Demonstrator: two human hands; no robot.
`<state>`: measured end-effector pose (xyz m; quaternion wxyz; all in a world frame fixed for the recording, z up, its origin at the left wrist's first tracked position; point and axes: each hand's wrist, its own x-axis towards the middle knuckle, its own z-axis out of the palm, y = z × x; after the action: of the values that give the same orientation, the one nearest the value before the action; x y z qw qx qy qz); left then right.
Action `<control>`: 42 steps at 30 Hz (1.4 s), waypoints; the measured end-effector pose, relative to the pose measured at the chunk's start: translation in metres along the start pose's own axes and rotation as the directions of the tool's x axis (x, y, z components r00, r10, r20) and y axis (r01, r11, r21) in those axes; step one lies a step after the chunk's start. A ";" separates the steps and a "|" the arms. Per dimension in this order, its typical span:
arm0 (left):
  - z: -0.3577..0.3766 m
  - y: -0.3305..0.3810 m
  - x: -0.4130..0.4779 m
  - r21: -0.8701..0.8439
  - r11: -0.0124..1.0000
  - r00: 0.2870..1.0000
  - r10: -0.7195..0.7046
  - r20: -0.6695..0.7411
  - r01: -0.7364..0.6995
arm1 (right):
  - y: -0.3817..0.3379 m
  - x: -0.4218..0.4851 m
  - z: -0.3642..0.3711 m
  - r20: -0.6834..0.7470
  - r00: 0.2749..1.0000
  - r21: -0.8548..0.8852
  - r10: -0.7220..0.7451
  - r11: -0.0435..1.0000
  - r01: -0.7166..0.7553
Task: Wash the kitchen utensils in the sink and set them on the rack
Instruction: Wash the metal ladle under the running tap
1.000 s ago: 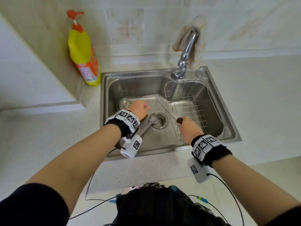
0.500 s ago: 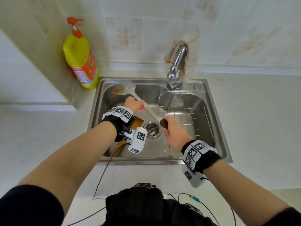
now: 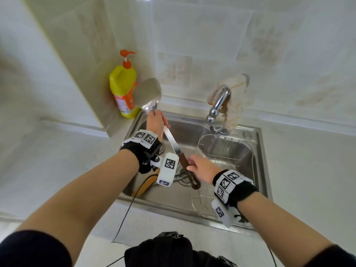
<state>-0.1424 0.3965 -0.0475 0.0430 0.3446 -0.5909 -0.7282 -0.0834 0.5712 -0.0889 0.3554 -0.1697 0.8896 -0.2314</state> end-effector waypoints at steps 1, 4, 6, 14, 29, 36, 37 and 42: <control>0.001 0.002 -0.002 0.042 0.999 1.000 0.028 0.013 -0.029 | 0.003 -0.001 0.000 -0.006 1.000 0.005 0.008 1.000 -0.008; 0.003 0.008 -0.005 0.208 0.972 0.991 0.091 0.093 -0.109 | 0.018 -0.002 -0.008 -0.102 0.994 -0.046 0.043 0.998 -0.048; 0.001 0.006 -0.005 0.344 0.917 0.975 0.158 0.154 -0.203 | 0.031 -0.003 -0.015 -0.198 0.974 -0.089 0.106 0.988 -0.125; -0.013 0.003 -0.009 0.821 0.446 0.917 -0.002 0.399 -0.357 | 0.047 0.009 -0.050 -0.445 0.852 -0.086 0.276 0.934 -0.347; -0.012 -0.012 -0.028 0.878 0.205 0.846 -0.245 0.473 -0.431 | 0.037 0.014 -0.075 -0.582 0.770 -0.203 0.262 0.870 -0.450; -0.012 -0.012 -0.029 0.855 0.139 0.811 -0.272 0.518 -0.499 | 0.026 0.012 -0.075 -0.576 0.788 -0.166 0.215 0.914 -0.371; -0.012 -0.013 -0.028 0.854 0.136 0.809 -0.277 0.519 -0.502 | 0.025 0.014 -0.075 -0.570 0.793 -0.158 0.217 0.917 -0.365; -0.016 -0.021 -0.025 0.849 0.096 0.798 -0.302 0.522 -0.519 | 0.019 0.011 -0.073 -0.531 0.767 0.106 0.360 0.926 -0.362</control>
<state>-0.1077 0.4014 -0.0557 -0.3240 -0.0109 -0.9250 -0.1985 -0.1453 0.6025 -0.0586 0.1274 0.0762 0.9693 -0.1962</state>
